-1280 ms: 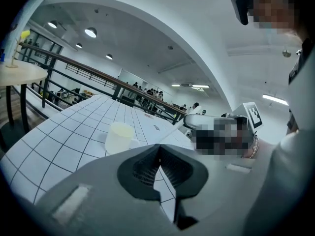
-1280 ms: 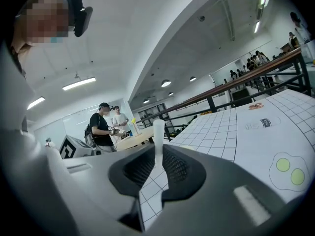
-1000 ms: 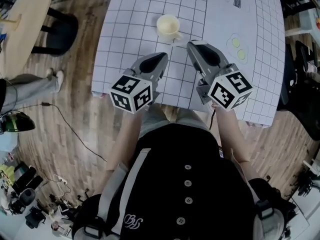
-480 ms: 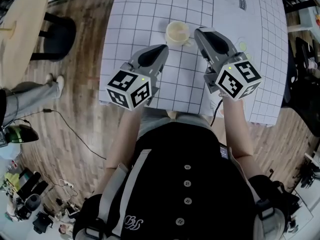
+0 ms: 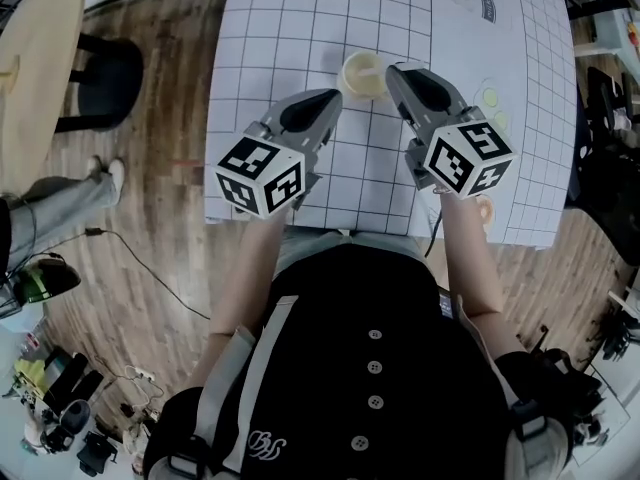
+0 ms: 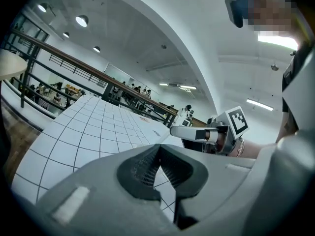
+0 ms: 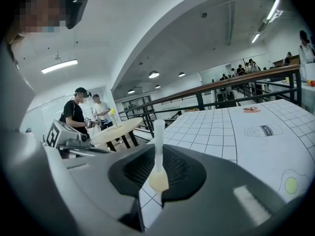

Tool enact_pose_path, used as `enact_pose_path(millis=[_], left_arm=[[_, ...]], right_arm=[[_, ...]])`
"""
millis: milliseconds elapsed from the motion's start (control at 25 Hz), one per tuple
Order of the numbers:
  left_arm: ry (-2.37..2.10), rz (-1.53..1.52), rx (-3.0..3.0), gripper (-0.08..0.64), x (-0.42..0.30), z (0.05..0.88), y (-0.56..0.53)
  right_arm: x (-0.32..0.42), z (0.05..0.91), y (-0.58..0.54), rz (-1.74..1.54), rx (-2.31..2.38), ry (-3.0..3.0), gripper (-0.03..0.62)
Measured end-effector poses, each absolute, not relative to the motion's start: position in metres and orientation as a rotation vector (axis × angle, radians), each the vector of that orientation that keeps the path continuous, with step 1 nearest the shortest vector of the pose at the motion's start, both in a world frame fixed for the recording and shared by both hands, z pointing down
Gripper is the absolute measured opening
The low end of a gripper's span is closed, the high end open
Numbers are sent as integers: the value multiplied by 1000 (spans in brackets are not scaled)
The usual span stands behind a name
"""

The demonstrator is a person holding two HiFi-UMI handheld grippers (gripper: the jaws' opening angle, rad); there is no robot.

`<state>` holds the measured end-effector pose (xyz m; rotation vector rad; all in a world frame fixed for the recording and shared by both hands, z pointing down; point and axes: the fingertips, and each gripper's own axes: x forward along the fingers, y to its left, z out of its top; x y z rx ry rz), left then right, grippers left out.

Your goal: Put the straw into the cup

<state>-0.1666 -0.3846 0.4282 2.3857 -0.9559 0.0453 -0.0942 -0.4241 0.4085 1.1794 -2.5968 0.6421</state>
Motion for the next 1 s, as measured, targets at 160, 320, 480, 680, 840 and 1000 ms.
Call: enact_pose_path(millis=[160,320,480,680,840,1000], left_arm=[[-912,102,2372,-2,-165,444,-385],[-893,105,2357,-2,-167,450,-389],[-869,137,2343,-2,-165,458,-390],[-812,173,2347,-2,-158,463,-383],[-786,209,2344,-2,-154,471,-381],[-773,213,2346,-2,-152,472,-382]], right_arm=[[-98,427,-426,692,1184,-2558,41],[-101,441,-428,721,1174,-2521,41],[-105,457,-427,771,1150,-2472,41],[-107,472,-425,777,1133,-2413,41],[-110,478,-422,785,1097,-2391,41],[-113,484,-420,803,1065,-2362,41]])
